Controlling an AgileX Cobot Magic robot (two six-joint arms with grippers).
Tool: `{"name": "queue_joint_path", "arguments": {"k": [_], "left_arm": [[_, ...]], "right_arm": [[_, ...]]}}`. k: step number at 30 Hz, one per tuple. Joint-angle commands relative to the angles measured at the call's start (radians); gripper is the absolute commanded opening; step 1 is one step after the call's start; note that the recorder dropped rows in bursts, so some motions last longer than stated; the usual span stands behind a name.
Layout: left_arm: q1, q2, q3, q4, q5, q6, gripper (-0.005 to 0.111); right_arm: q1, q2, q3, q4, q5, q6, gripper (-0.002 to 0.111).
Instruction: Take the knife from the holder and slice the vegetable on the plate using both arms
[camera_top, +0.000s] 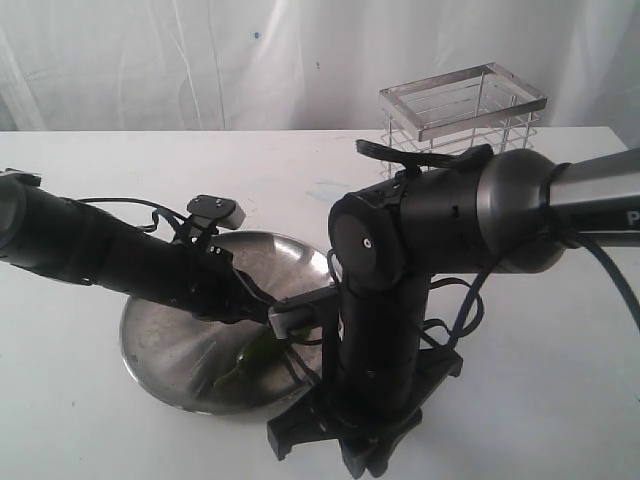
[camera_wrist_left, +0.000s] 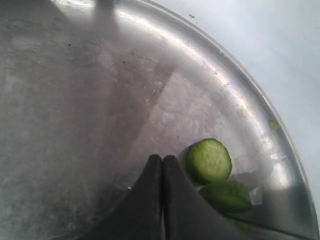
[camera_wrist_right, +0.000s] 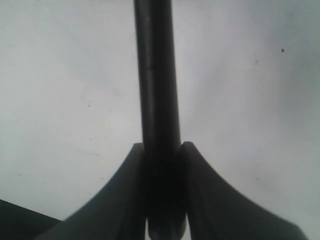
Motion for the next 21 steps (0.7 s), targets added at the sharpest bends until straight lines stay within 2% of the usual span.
{"name": "queue_joint_path", "arguments": {"k": [1, 12, 18, 21], "left_arm": [[-0.014, 0.015, 0.02, 0.08, 0.035, -0.02, 0.0], [-0.014, 0.015, 0.022, 0.12, 0.067, -0.05, 0.0], [-0.014, 0.015, 0.022, 0.297, 0.083, -0.195, 0.0], [-0.014, 0.015, 0.022, 0.357, 0.103, -0.246, 0.0]], "right_arm": [[-0.006, -0.012, 0.001, 0.0, 0.008, 0.001, 0.0], [-0.006, -0.012, 0.001, -0.001, -0.029, 0.004, 0.0], [-0.006, -0.012, 0.001, -0.006, 0.01, 0.004, 0.0], [-0.006, -0.012, 0.001, -0.006, 0.111, 0.004, 0.0]]}}
